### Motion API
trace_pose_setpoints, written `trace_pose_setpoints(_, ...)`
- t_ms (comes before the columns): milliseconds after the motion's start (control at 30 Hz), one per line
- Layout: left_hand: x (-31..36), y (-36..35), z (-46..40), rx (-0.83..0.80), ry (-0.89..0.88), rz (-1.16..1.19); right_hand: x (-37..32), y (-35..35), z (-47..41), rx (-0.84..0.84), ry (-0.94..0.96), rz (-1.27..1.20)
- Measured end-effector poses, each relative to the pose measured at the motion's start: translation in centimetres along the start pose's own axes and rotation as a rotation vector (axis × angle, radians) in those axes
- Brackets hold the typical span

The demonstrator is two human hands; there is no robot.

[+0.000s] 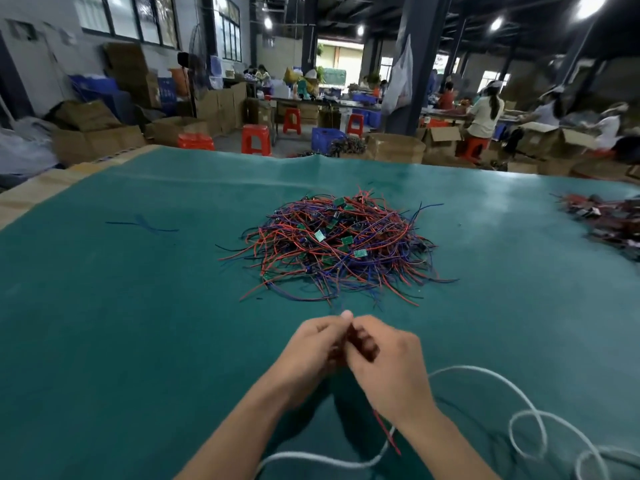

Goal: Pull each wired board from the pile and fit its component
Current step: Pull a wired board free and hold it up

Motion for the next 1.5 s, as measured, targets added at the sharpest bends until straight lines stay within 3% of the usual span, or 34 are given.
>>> trace_pose_setpoints(67, -0.9, -0.3, -1.8, -0.031, 0.044, 0.007, 2.7, 0.1, 0.8, 0.075, -0.259, -0.135)
trace_pose_setpoints(133, -1.4, -0.3, -3.3, -0.046, 0.089, 0.004, 4.3, 0.4, 1.6, 0.154, -0.390, -0.191)
trace_pose_setpoints(300, -1.3, 0.5, -6.0, -0.007, 0.195, 0.282, 4.2, -0.2, 1.2, 0.221, -0.260, 0.080)
trace_pose_setpoints(467, -1.2, 1.3, -6.2, 0.007, 0.174, 0.355, 4.1, 4.5, 6.6, -0.032, -0.321, 0.225)
trace_pose_setpoints(533, -0.9, 1.6, -6.2, -0.002, 0.160, 0.374, 4.9, 5.5, 8.1, -0.202, -0.317, 0.091)
trace_pose_setpoints(600, -0.8, 1.8, -6.2, -0.029, 0.159, 0.373, 9.9, 8.6, 8.8, 0.178, -0.507, 0.152)
trace_pose_setpoints(633, -0.8, 1.8, -6.3, -0.053, 0.159, 0.353, 10.9, 9.6, 8.3, 0.135, -0.578, 0.213)
trace_pose_setpoints(700, -0.9, 1.5, -6.2, -0.114, 0.153, 0.280, 7.8, 11.0, 6.6, -0.141, -0.384, 0.390)
trace_pose_setpoints(733, -1.1, 1.4, -6.0, -0.149, 0.155, 0.247, 6.2, 11.8, 5.6, -0.101, -0.313, 0.294)
trace_pose_setpoints(800, -1.4, 1.1, -5.6, -0.236, 0.152, 0.205, 5.0, 9.6, 1.8, -0.288, -0.259, 0.112)
trace_pose_setpoints(933, -1.2, 1.8, -5.1, -0.317, 0.072, 0.164, 4.0, 0.3, -4.7, -0.365, -0.495, -0.451)
trace_pose_setpoints(1033, -1.2, 3.3, -6.0, -0.193, 0.036, 0.101, 5.4, -3.2, -5.5, -0.252, -0.643, -0.737)
trace_pose_setpoints(1133, -1.6, 3.3, -6.4, -0.228, 0.031, -0.012, 7.3, -3.7, -5.9, -0.202, -0.693, -0.983)
trace_pose_setpoints(1333, -1.8, 3.1, -6.5, -0.313, 0.000, -0.077, 9.4, -3.4, -5.6, -0.013, -0.495, -0.649)
trace_pose_setpoints(1500, -1.5, 2.9, -6.1, -0.358, -0.014, -0.148, 11.1, -2.1, -6.0, 0.288, -0.449, -0.398)
Point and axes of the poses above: each hand's wrist, its own z-axis away from the middle knuckle, its own y-axis out of the back of the hand, x = y × z, the point moved 4 cm from there along -z, towards the middle knuckle, and after that the axes turned 4 degrees about x, right-handed, at the moved point
